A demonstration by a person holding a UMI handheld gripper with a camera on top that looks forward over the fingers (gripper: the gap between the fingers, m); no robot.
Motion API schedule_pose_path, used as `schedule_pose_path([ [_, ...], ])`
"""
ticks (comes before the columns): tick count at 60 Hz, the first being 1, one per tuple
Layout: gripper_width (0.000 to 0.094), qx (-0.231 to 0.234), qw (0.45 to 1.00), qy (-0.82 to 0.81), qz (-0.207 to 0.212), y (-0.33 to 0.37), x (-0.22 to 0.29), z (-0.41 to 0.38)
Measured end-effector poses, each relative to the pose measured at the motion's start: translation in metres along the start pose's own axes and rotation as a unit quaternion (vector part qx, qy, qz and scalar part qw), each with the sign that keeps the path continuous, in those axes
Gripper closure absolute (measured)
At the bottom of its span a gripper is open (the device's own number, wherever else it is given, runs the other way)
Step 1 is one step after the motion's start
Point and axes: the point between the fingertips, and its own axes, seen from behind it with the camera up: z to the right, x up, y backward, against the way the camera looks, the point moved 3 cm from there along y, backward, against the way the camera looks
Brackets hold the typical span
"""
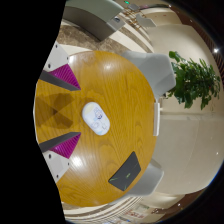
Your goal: Arrange mouse
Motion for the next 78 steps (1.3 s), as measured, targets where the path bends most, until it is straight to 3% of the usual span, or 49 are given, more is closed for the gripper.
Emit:
schedule_pose_path([
  [14,0.0053,0.0,1.0,-0.005,0.011,-0.041,0.027,0.002],
  [26,0.0092,0.01,1.0,0.008,0.017,-0.07,0.057,-0.006],
  [34,0.0279,0.015,1.0,0.015,0.014,-0.078,0.066,-0.011],
  [37,0.0429,0.015,1.0,0.019,0.013,-0.079,0.068,-0.015],
  [50,0.0547,0.018,1.0,0.019,0.0,-0.065,0.072,-0.011],
  [56,0.055,0.03,0.999,0.021,0.023,-0.039,0.101,0.002],
  [65,0.0553,0.023,0.997,0.018,0.068,-0.012,0.174,0.065],
  [72,0.0557,-0.013,0.995,0.011,0.097,-0.018,0.226,0.151],
  [78,0.0559,-0.043,0.994,-0.008,0.096,-0.047,0.25,0.221],
])
